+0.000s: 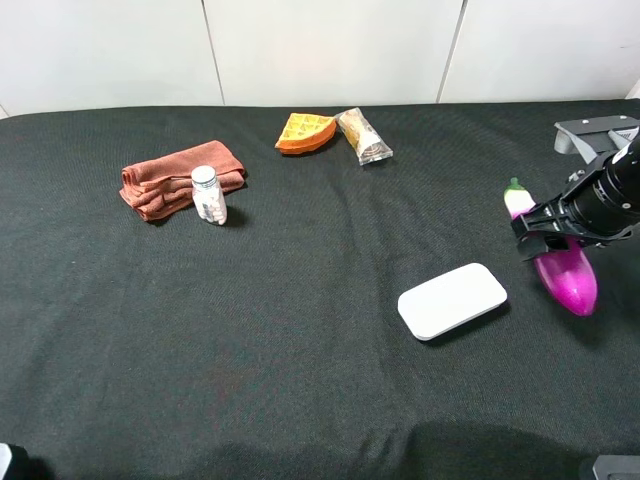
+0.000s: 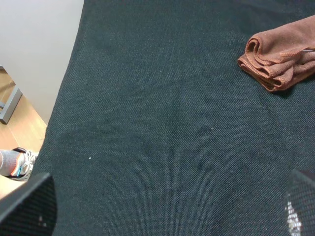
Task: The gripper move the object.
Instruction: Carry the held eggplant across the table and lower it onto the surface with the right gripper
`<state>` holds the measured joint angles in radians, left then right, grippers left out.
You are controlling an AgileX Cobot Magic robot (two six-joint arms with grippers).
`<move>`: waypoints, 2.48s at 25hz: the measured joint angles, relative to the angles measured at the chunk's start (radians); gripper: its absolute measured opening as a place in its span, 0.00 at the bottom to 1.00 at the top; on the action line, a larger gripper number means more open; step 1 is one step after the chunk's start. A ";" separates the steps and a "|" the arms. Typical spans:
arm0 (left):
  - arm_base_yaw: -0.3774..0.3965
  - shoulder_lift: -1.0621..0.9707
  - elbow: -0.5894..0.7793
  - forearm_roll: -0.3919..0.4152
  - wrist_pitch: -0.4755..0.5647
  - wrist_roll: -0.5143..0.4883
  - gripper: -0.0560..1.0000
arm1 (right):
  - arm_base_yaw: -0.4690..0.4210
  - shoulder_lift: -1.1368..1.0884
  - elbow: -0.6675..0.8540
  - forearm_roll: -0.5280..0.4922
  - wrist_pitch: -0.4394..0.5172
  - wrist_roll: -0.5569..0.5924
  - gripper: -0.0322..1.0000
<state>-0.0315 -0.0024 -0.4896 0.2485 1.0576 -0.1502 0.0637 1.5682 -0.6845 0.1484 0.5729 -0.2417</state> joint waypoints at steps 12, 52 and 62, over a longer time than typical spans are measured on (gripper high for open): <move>0.000 0.000 0.000 0.000 0.000 0.000 0.96 | 0.000 -0.006 0.059 0.003 -0.088 0.000 0.41; 0.000 0.000 0.000 0.000 0.000 0.000 0.96 | 0.000 0.117 0.077 -0.001 -0.157 0.000 0.41; 0.000 0.000 0.000 0.000 0.000 0.000 0.96 | 0.000 0.117 0.077 -0.001 -0.157 0.000 0.41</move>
<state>-0.0315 -0.0024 -0.4896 0.2485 1.0576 -0.1502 0.0637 1.6857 -0.6071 0.1477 0.4162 -0.2417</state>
